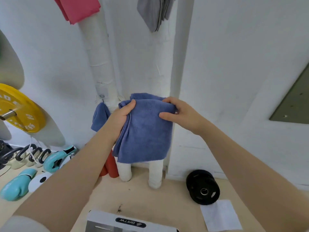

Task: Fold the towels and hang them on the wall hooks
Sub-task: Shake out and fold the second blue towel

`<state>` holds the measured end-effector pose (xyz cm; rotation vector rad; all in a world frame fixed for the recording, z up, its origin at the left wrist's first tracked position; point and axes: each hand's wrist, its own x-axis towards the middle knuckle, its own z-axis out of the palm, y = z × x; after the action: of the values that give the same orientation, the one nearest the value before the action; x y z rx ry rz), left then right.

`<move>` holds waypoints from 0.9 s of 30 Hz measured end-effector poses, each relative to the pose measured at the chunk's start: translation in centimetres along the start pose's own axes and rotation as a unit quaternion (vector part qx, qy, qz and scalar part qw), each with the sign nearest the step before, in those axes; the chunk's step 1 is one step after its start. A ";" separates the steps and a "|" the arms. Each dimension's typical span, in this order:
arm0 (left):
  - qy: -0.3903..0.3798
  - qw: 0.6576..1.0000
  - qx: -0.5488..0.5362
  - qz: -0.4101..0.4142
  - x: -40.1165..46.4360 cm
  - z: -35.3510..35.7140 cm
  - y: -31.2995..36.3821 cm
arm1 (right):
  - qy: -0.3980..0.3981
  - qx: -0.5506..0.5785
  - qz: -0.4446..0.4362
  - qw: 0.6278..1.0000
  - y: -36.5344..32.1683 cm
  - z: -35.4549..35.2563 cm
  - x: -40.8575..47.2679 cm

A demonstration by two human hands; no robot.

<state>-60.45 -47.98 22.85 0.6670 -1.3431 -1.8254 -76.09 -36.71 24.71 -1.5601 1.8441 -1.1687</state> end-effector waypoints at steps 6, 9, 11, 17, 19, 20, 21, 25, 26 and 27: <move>-0.055 0.977 0.196 0.070 5.0 0.7 3.2 | 0.062 0.012 -0.011 0.998 -2.4 -3.6 3.5; -0.118 0.911 0.356 0.170 6.7 3.4 5.4 | 0.071 -0.019 -0.043 0.996 -3.7 -5.3 5.9; -0.154 0.874 0.406 0.218 7.6 5.9 7.2 | 0.070 -0.045 -0.053 0.995 -4.5 -6.6 7.8; -0.121 0.879 0.357 0.292 11.9 10.2 11.2 | 0.038 0.020 -0.099 0.994 -7.1 -12.7 12.8; -0.101 0.878 0.331 0.330 13.2 11.5 12.9 | -0.009 0.099 -0.119 0.988 -8.1 -14.9 14.7; -0.094 0.878 0.315 0.347 13.7 12.2 13.8 | -0.045 0.149 -0.125 0.980 -8.6 -16.1 15.7; -0.089 0.880 0.294 0.361 14.3 12.8 14.8 | -0.082 0.201 -0.129 0.968 -9.1 -17.4 16.6; -0.075 0.878 0.263 0.394 16.0 15.1 19.5 | -0.132 0.243 -0.157 0.948 -11.5 -21.6 19.5; -0.074 0.874 0.269 0.399 16.3 15.7 20.5 | -0.114 0.218 -0.174 0.954 -12.3 -22.2 20.0; -0.075 0.873 0.271 0.399 16.5 16.3 21.5 | -0.091 0.187 -0.193 0.959 -13.0 -22.8 20.6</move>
<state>-76.77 -55.91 48.73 0.1637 -1.8945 -0.8423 -91.90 -49.20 51.26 -1.7718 1.1468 -1.3884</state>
